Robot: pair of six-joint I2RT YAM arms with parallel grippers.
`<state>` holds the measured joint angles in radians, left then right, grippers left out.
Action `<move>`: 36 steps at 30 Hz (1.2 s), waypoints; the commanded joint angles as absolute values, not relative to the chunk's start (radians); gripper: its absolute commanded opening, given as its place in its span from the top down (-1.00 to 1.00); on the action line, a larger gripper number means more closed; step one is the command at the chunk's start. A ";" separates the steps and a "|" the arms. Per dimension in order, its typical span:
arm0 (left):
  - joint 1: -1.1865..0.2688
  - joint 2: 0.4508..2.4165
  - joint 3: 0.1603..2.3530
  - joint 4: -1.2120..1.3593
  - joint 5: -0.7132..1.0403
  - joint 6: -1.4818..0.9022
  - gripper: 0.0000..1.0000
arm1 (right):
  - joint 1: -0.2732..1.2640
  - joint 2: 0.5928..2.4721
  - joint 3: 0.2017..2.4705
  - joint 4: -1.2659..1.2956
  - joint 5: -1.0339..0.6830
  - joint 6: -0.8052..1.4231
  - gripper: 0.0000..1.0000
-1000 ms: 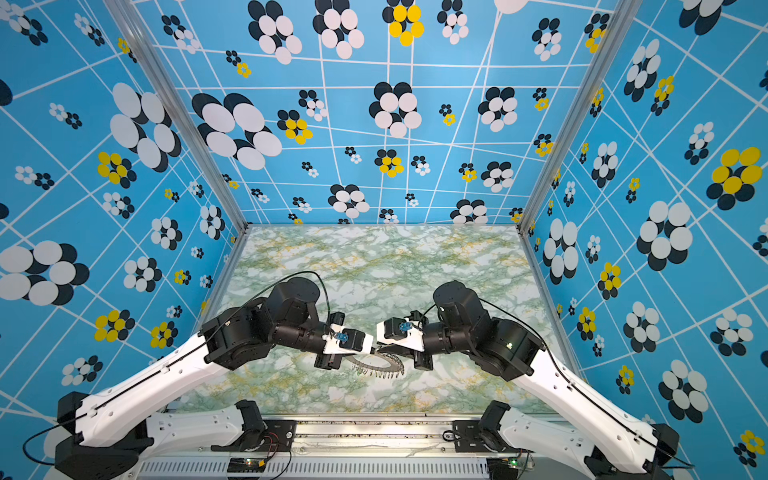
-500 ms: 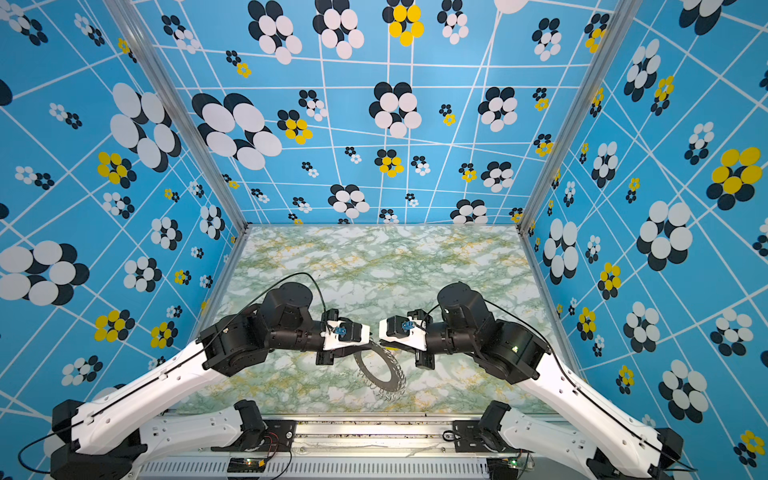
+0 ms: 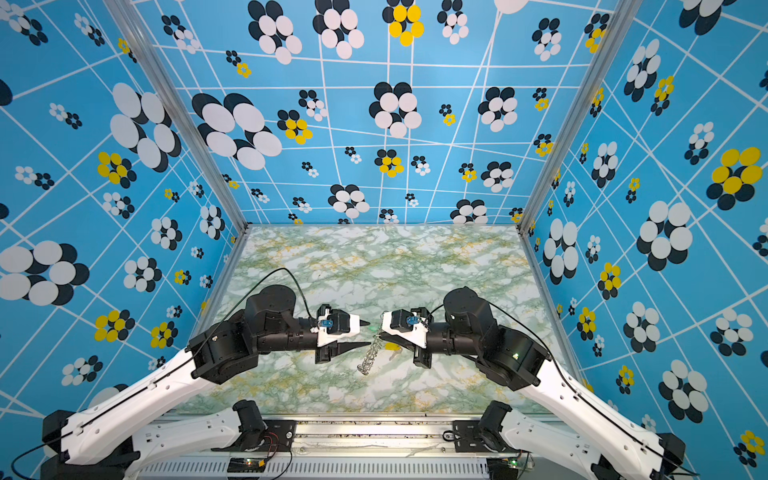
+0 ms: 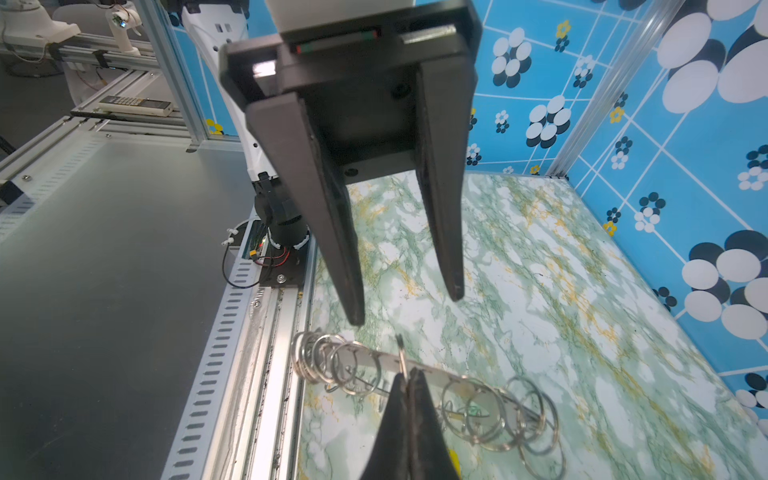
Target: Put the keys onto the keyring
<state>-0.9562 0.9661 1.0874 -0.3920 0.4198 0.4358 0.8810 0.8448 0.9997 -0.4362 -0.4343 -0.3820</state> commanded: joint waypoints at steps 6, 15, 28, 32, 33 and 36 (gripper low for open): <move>-0.961 0.976 1.089 -0.304 0.456 0.400 0.35 | 0.856 0.780 0.942 -0.229 -0.460 -0.260 1.00; -0.963 0.984 1.080 -0.228 0.477 0.367 0.44 | 0.816 0.751 0.881 -0.078 -0.523 -0.144 1.00; -0.965 0.979 1.053 -0.192 0.442 0.367 0.61 | 0.800 0.748 0.860 0.008 -0.571 -0.080 1.00; -0.965 0.977 1.049 -0.180 0.437 0.367 0.69 | 0.799 0.751 0.862 0.012 -0.581 -0.074 1.00; -0.965 0.977 1.049 -0.177 0.437 0.366 0.72 | 0.798 0.753 0.862 0.013 -0.582 -0.073 1.00; -0.966 0.976 1.051 -0.175 0.435 0.368 0.86 | 0.797 0.756 0.862 0.015 -0.587 -0.071 1.00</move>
<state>-0.9577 0.9798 1.0676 -0.1894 0.4408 0.3725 0.7994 0.7620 0.8585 -0.0628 -0.5568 -0.0921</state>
